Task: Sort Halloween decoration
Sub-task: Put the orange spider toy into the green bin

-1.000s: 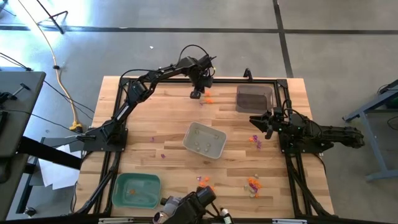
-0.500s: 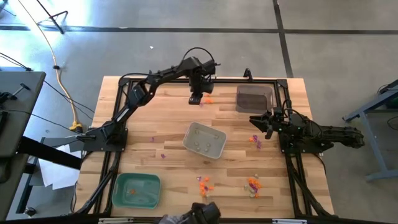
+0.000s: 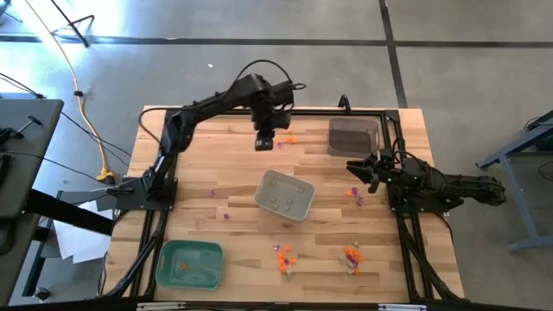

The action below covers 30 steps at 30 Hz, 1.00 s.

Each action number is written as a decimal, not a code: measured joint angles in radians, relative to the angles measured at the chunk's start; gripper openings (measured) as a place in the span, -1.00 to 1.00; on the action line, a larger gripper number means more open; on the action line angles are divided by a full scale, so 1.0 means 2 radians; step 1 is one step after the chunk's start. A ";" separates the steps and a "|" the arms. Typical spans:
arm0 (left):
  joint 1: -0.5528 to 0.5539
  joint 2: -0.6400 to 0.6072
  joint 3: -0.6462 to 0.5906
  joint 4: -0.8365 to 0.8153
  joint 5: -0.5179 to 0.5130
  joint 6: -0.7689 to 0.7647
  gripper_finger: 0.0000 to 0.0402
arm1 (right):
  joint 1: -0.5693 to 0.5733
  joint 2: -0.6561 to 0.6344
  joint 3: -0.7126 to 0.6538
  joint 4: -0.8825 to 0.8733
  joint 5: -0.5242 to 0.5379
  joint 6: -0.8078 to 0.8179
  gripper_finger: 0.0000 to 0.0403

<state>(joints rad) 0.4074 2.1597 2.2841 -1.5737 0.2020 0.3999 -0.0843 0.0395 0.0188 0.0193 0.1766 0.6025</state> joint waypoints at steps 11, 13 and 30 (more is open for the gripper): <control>-0.092 -0.231 -0.267 0.004 -0.041 -0.126 -1.00 | 0.000 0.000 0.000 0.000 0.000 0.000 -0.37; -0.114 -0.278 -0.334 0.025 -0.041 -0.169 -1.00 | 0.000 0.000 0.000 0.000 0.000 0.000 -0.37; -0.397 -0.485 -0.622 0.181 0.056 -0.642 -1.00 | 0.000 0.000 0.000 0.000 0.000 0.000 -0.37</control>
<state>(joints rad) -0.3860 1.1900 1.0409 -1.2111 0.3141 -0.8840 -0.0845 0.0391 0.0187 0.0193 0.1768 0.6024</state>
